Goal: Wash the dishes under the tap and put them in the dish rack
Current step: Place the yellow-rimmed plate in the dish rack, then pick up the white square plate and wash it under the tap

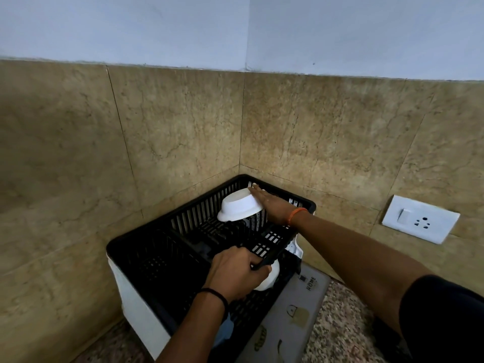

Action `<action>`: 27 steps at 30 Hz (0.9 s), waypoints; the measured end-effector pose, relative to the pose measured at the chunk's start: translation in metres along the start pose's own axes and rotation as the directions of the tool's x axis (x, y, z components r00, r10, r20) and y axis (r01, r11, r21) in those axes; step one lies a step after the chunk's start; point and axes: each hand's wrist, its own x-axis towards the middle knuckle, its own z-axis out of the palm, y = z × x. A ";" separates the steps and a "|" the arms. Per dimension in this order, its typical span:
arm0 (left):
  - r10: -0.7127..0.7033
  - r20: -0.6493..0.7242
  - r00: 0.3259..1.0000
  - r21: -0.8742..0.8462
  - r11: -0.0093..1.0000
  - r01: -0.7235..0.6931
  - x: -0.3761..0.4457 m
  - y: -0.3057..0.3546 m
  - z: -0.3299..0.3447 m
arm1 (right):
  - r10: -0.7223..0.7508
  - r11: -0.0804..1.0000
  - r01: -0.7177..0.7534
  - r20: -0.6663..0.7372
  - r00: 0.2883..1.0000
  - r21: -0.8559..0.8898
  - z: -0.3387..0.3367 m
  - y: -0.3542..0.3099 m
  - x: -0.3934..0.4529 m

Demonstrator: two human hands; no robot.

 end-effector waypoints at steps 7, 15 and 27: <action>-0.009 -0.024 1.000 0.023 1.000 0.009 0.000 0.000 0.002 | 0.169 0.984 -0.165 -0.056 0.984 0.062 0.014 -0.022 -0.005; 0.180 -0.191 0.965 0.165 0.975 -0.150 -0.016 0.022 -0.004 | 0.261 0.883 -0.051 -0.399 0.879 0.466 0.011 -0.040 -0.136; -0.182 0.346 0.920 -0.068 0.974 0.218 -0.163 0.097 0.173 | 0.780 0.506 -0.723 0.108 0.616 0.469 0.192 -0.040 -0.471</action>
